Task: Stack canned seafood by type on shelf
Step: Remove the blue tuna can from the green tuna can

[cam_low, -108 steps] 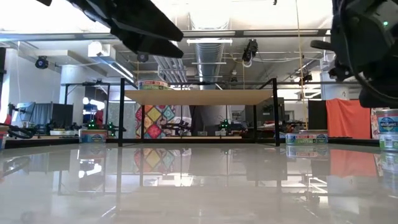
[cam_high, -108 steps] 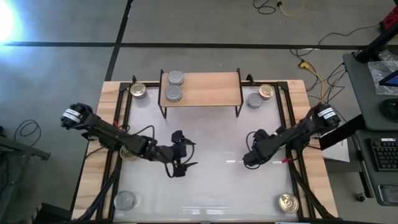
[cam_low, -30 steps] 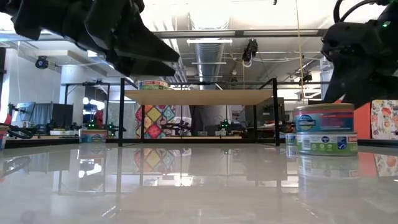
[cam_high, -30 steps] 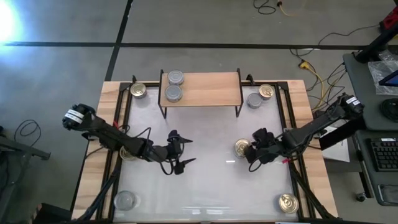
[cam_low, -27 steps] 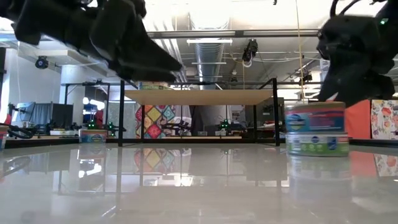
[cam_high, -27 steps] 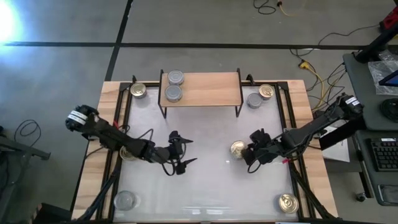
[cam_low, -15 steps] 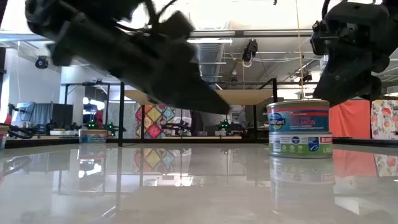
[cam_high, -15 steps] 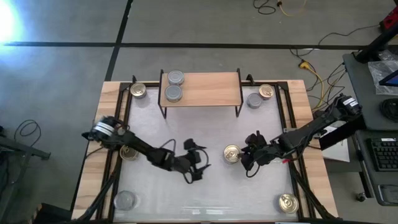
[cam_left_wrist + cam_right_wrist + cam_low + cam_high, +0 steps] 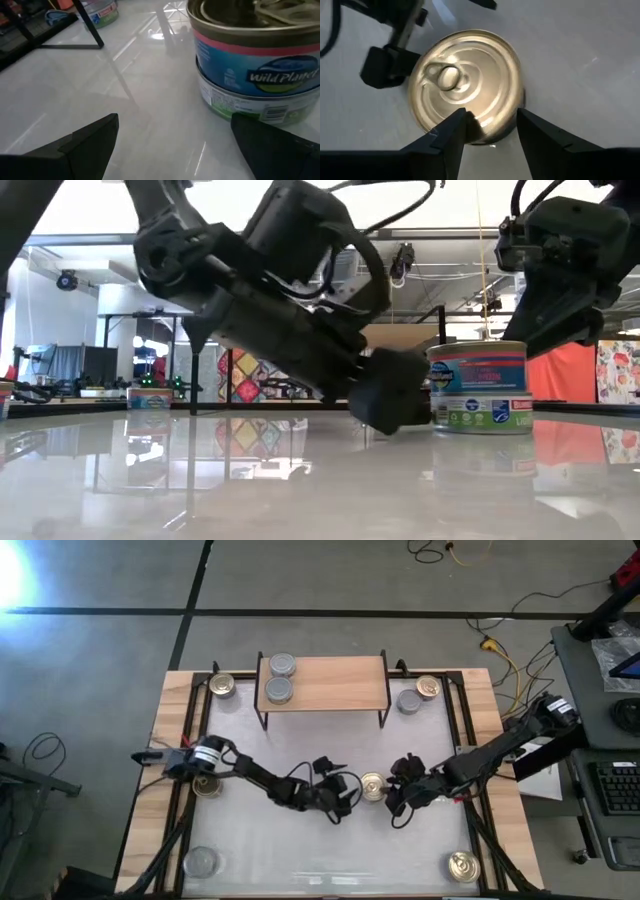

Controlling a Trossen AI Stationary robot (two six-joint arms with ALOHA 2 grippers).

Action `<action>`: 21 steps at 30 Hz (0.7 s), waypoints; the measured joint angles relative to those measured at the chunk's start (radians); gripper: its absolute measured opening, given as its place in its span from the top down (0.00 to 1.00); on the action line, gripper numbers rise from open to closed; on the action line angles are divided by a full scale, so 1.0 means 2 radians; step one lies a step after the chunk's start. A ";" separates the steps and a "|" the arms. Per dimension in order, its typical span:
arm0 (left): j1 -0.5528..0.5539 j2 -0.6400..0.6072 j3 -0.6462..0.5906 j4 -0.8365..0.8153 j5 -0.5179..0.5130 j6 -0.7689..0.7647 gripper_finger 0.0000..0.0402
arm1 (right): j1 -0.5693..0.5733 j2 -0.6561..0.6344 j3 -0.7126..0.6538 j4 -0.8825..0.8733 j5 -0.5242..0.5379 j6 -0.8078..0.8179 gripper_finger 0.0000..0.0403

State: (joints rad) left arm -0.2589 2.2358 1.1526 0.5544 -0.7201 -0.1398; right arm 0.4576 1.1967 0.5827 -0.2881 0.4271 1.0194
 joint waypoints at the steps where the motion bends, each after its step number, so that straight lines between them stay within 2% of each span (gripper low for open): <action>1: 0.002 0.003 0.003 -0.001 0.002 0.000 0.07 | 0.000 0.003 0.000 0.005 0.000 -0.006 0.57; 6: 0.004 0.013 0.012 0.002 0.007 -0.002 0.07 | 0.000 0.006 0.000 0.053 -0.005 -0.048 0.57; 11: 0.004 0.013 0.010 0.006 0.015 -0.010 0.07 | 0.000 0.005 -0.001 0.065 0.000 -0.079 0.59; 16: 0.004 0.013 0.010 0.006 0.014 -0.009 0.07 | 0.000 0.005 -0.001 0.063 0.008 -0.086 0.58; 21: 0.002 0.002 0.000 0.001 0.014 0.007 0.07 | 0.003 0.004 0.020 0.031 0.008 -0.133 0.55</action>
State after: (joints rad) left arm -0.2542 2.2392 1.1518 0.5561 -0.6914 -0.1264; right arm 0.4626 1.2045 0.6230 -0.2258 0.4421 0.7530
